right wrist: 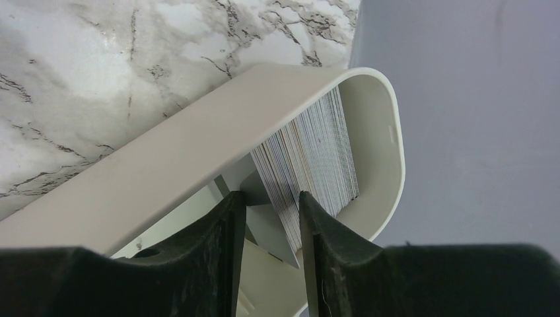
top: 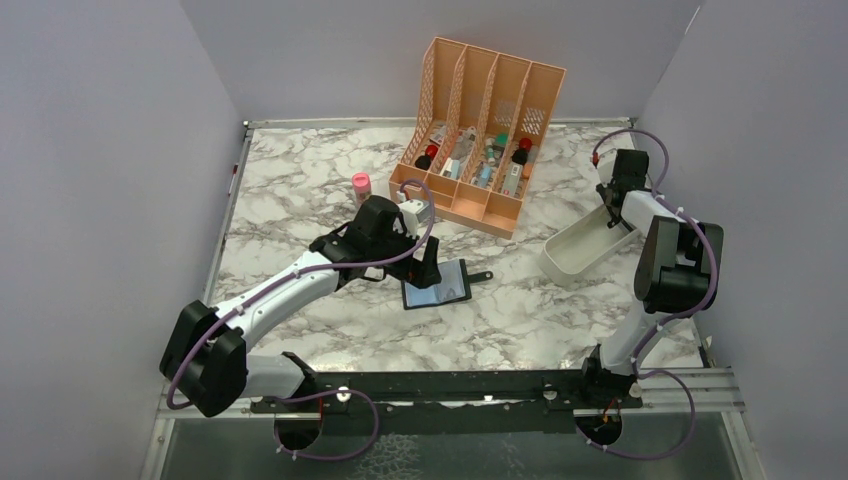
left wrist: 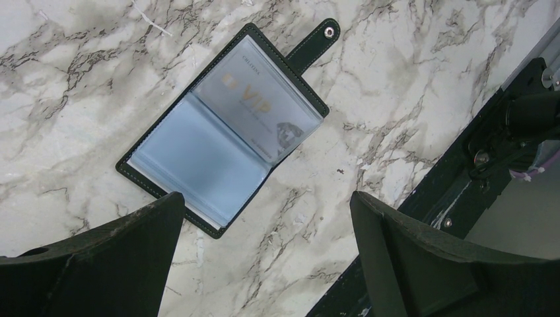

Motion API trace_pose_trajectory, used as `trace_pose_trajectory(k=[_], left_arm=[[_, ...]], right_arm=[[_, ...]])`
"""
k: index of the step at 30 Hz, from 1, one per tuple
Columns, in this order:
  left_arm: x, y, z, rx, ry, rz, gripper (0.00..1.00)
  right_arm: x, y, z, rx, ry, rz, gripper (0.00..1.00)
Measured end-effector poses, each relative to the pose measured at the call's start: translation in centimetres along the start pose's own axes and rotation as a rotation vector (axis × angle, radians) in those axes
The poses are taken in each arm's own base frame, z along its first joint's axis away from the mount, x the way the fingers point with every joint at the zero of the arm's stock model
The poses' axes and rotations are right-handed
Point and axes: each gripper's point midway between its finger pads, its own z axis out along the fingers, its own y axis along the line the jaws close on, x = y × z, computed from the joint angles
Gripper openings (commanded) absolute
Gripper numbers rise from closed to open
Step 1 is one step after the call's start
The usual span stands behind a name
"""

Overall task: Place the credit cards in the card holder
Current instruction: Pick up the credit card from the storage box.

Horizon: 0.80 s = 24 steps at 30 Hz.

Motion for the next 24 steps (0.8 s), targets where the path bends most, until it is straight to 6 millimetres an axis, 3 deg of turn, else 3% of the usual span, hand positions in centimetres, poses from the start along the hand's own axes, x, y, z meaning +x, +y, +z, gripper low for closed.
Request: trace_pose_trajectory(k=[3,9,18,24], left_arm=[[-0.1,0.0,-0.1,0.001,-0.002,0.001,0.98],[-0.4,-0.2,-0.4,0.004,-0.017,0.006,0.98],[-0.8,-0.4,-0.9,0.006,-0.038,0.011,0.98],[-1.1,-0.6,-1.2,0.01,-0.051,0.015,0.98]], right_arm=[[0.0,0.0,0.0,0.003,-0.001,0.009,0.43],[-0.3,-0.1,0.0,0.005,-0.006,0.021,0.34],[-0.8,-0.7,-0.2,0.015,-0.013,0.033,0.38],[-1.1,-0.7,-0.3,0.019,-0.015,0.037,0.3]])
